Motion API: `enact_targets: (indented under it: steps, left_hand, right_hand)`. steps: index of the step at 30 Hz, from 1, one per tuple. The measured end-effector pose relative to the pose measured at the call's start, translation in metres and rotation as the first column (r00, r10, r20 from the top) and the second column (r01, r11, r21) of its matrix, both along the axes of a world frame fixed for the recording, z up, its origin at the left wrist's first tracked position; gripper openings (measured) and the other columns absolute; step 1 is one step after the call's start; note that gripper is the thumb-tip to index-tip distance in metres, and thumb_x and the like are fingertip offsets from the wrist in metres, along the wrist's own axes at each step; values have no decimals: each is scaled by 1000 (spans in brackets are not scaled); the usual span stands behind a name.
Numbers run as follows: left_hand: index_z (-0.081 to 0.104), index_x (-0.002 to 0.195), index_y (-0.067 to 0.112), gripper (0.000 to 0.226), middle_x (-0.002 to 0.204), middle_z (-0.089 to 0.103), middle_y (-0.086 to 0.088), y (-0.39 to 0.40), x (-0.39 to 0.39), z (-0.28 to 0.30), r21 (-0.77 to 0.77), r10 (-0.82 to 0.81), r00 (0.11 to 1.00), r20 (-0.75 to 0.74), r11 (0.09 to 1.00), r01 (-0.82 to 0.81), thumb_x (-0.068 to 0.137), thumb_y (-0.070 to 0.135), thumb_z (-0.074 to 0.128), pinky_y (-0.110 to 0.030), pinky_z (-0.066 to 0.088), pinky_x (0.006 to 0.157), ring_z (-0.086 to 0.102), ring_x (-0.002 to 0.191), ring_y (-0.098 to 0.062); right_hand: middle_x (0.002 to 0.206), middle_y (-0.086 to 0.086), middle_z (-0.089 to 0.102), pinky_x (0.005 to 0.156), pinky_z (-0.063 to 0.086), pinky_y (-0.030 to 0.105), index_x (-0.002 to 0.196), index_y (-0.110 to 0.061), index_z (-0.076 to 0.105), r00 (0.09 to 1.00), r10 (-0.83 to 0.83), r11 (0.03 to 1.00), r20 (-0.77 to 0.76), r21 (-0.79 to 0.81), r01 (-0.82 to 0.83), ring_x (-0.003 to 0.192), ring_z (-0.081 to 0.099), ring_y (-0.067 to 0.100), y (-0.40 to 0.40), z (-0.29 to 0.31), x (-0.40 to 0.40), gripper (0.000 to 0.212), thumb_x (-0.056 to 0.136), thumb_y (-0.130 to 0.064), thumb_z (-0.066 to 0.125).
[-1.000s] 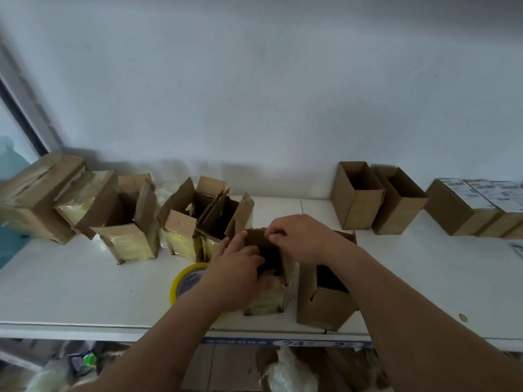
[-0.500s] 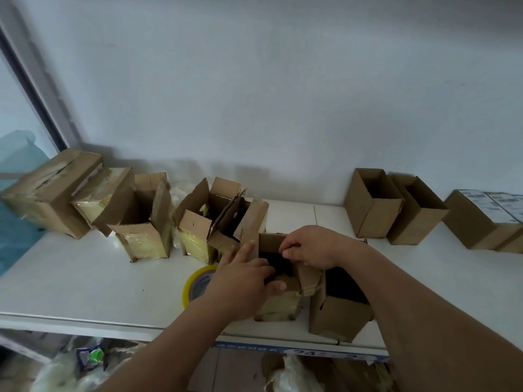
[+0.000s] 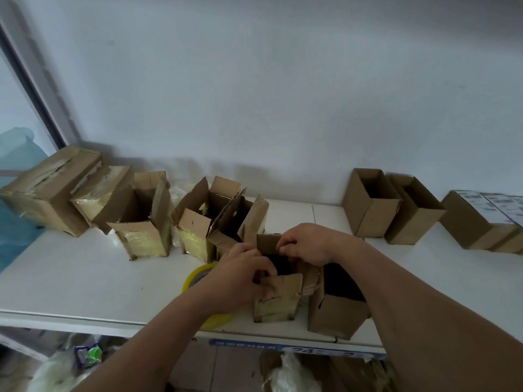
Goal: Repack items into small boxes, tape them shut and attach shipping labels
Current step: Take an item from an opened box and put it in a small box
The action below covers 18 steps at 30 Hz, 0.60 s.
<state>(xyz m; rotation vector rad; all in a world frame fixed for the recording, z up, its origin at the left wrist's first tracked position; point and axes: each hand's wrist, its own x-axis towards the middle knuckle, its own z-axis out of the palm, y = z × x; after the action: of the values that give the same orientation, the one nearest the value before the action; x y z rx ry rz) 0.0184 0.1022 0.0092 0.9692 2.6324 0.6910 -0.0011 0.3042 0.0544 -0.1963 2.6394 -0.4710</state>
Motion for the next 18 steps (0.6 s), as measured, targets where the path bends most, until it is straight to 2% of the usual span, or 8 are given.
enact_targets:
  steps: [2,4,6,8,10,12,16,18]
  left_hand:
    - [63,115,42,31,130,47,21,-6,4,0,-58,-107,993,57,992,110,85,52,63,-42,13,120,11,143,-13]
    - [65,117,39,59,140,40,22,-10,10,0,-133,-182,975,129,971,199,75,76,47,-48,1,121,-5,146,-11]
    - [68,115,32,63,142,39,19,-9,14,-4,-145,-137,984,110,978,152,81,78,40,-44,-4,118,-8,147,-9]
    - [67,108,31,46,141,39,15,-3,18,-13,-119,-60,998,-2,991,60,88,67,47,-40,0,119,-3,148,-10]
    - [54,96,33,39,139,35,12,0,21,-25,-109,-29,996,-85,994,19,81,68,57,-38,8,119,-2,148,-12]
    - [43,93,34,47,139,33,9,1,20,-37,-95,-16,994,-107,995,6,74,71,63,-38,16,119,-3,147,-14]
    - [40,99,26,71,136,37,5,2,14,-55,3,10,985,-172,1000,-10,61,80,66,-38,21,119,9,146,-16]
    - [37,99,26,76,135,38,3,2,12,-57,38,9,985,-173,999,-3,58,82,66,-39,22,119,11,145,-17]
  right_hand:
    - [112,-8,62,96,42,33,123,-28,64,1000,29,998,-8,49,-29,105,54,12,-1,1,-2,29,100,-36,49]
    - [121,-7,59,98,40,33,123,-29,64,998,54,995,-12,84,-53,108,50,11,-2,2,-2,30,100,-38,48]
    - [124,-7,58,99,40,33,124,-29,64,998,61,994,0,90,-61,111,49,12,-3,2,-2,30,99,-39,50]
    - [124,-7,59,97,40,33,123,-30,65,997,78,991,2,110,-77,111,50,13,-6,2,-2,30,98,-39,52]
    - [122,-7,61,96,42,32,123,-30,65,995,96,986,-8,136,-94,109,52,14,-10,2,-3,29,97,-39,54]
    - [120,-7,61,95,43,32,122,-31,65,992,128,976,-6,177,-125,108,53,14,-14,1,-4,29,97,-38,54]
    - [111,-6,62,83,42,28,119,-29,65,974,223,926,30,307,-221,99,55,14,-23,-7,-5,26,96,-36,55]
    - [102,-4,63,78,44,27,114,-26,66,963,265,897,42,357,-262,90,57,13,-29,-11,-6,22,95,-31,54]
